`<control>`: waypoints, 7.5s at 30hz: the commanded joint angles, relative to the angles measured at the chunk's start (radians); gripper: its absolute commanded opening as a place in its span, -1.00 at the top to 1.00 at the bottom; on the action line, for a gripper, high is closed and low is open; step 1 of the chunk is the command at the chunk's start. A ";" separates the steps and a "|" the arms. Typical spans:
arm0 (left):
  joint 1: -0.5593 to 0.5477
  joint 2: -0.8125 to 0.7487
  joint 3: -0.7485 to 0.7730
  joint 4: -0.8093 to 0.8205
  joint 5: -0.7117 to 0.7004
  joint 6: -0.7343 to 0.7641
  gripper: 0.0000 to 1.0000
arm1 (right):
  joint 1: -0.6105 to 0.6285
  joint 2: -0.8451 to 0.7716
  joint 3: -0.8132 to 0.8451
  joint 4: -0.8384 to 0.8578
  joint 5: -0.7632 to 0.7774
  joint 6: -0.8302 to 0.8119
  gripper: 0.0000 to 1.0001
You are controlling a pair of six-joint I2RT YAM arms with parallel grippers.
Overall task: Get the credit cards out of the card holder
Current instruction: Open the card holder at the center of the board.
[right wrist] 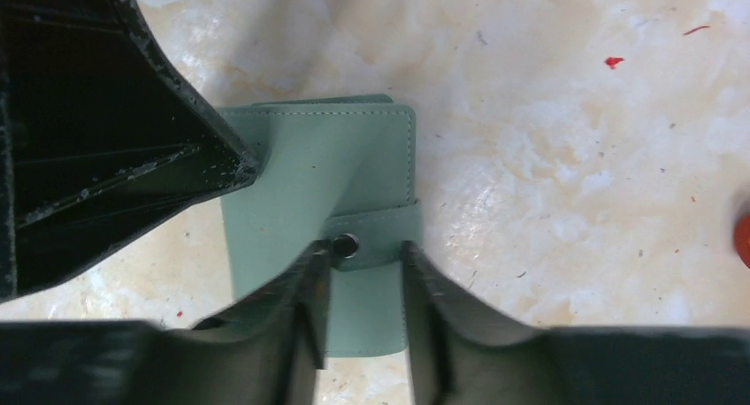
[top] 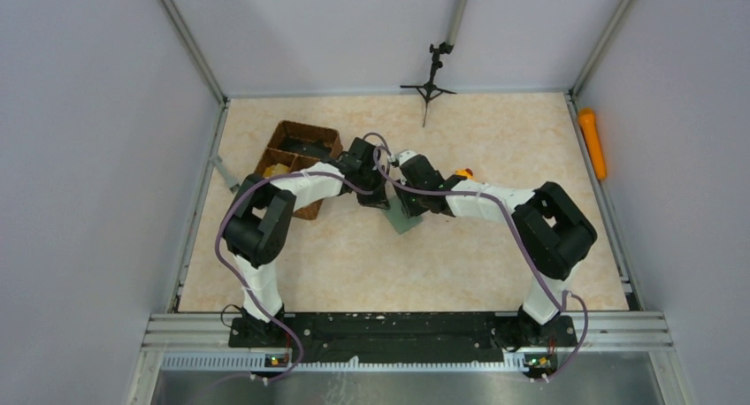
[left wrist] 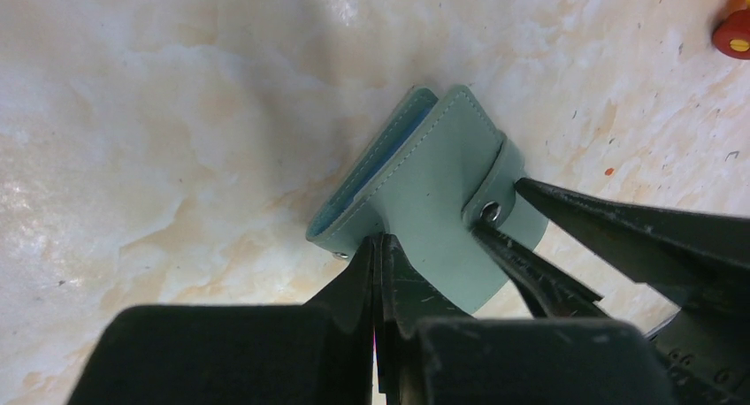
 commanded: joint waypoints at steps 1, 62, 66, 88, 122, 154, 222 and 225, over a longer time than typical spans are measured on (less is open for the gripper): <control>-0.004 0.050 0.038 -0.039 -0.033 0.026 1.00 | 0.021 0.001 0.041 -0.030 0.172 -0.009 0.52; -0.005 0.095 0.080 -0.073 0.011 0.063 1.00 | -0.184 0.024 -0.048 0.192 -0.296 0.092 -0.54; -0.005 0.086 0.075 -0.072 -0.006 0.065 1.00 | -0.190 0.031 -0.052 0.200 -0.427 0.105 -0.51; 0.000 0.049 0.065 -0.065 -0.093 0.093 1.00 | -0.044 -0.037 -0.025 0.025 -0.267 -0.085 -0.40; -0.001 0.064 0.073 -0.068 -0.049 0.101 1.00 | -0.093 0.038 -0.005 0.156 -0.081 -0.049 -0.23; -0.001 0.105 0.100 -0.096 -0.050 0.109 0.99 | -0.331 0.051 -0.125 0.387 -0.563 0.255 0.56; -0.011 0.064 0.073 -0.054 0.014 0.118 0.86 | -0.337 -0.012 -0.159 0.388 -0.448 0.168 -0.07; -0.011 0.065 0.073 -0.056 0.016 0.118 0.85 | -0.337 -0.016 -0.158 0.383 -0.407 0.177 0.04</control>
